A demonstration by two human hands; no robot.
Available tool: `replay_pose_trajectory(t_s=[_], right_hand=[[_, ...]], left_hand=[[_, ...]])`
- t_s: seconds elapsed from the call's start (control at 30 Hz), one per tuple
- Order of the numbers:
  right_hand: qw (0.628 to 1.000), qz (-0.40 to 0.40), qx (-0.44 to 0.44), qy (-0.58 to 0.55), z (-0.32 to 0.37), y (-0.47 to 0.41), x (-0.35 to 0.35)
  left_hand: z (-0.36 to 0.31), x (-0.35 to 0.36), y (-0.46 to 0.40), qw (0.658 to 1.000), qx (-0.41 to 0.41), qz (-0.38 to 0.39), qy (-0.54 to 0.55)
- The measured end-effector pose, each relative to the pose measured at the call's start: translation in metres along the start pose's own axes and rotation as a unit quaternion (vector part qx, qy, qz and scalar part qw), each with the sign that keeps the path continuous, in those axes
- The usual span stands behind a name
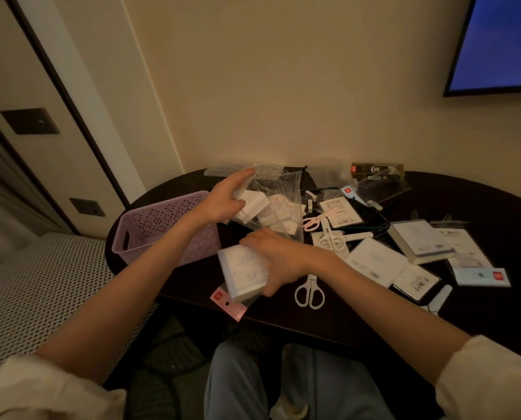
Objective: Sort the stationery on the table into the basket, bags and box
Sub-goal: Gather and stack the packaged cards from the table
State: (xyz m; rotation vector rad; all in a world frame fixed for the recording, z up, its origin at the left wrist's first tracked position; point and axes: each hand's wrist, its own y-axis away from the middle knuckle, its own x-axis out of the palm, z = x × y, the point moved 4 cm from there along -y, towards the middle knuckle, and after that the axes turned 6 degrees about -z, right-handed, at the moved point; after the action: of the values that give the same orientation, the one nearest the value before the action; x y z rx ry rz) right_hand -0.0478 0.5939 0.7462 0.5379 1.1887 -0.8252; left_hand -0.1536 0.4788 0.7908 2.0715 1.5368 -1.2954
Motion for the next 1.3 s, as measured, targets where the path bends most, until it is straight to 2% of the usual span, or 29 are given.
replay_pose_trajectory(t_s=[0.2, 0.43, 0.57, 0.67, 0.73, 0.9, 1.0, 1.17, 1.3], right_hand=[[0.996, 0.009, 0.038, -0.075, 0.0, 0.041, -0.062], [0.974, -0.112, 0.1, -0.172, -0.018, 0.049, -0.108], [0.975, -0.145, 0.166, -0.035, -0.024, 0.029, -0.098], [0.959, -0.186, 0.212, 0.015, -0.026, 0.013, -0.093], [0.955, -0.208, 0.204, 0.046, -0.024, 0.001, -0.091], [0.953, -0.196, 0.185, 0.14, -0.022, -0.024, -0.087], [0.951, -0.192, 0.188, 0.154, -0.027, -0.036, -0.086], [0.96, -0.158, 0.128, 0.192, -0.021, -0.051, -0.079], [0.964, -0.155, 0.136, 0.166, -0.029, -0.064, -0.076]], left_hand=[[0.004, 0.001, -0.002, 1.0, -0.002, 0.001, 0.009], [0.009, 0.003, 0.002, 0.999, -0.007, 0.016, 0.038], [0.003, 0.003, 0.006, 1.0, -0.012, 0.004, 0.028], [0.0, 0.002, 0.008, 1.0, -0.005, -0.002, 0.031], [0.0, 0.002, 0.009, 1.0, 0.01, -0.003, 0.011], [0.006, 0.0, 0.009, 1.0, 0.012, -0.012, -0.007], [0.008, -0.003, 0.01, 1.0, 0.005, -0.004, 0.003], [0.009, -0.005, 0.009, 1.0, 0.006, 0.015, 0.024], [0.006, -0.005, 0.009, 0.999, 0.005, 0.019, 0.035]])
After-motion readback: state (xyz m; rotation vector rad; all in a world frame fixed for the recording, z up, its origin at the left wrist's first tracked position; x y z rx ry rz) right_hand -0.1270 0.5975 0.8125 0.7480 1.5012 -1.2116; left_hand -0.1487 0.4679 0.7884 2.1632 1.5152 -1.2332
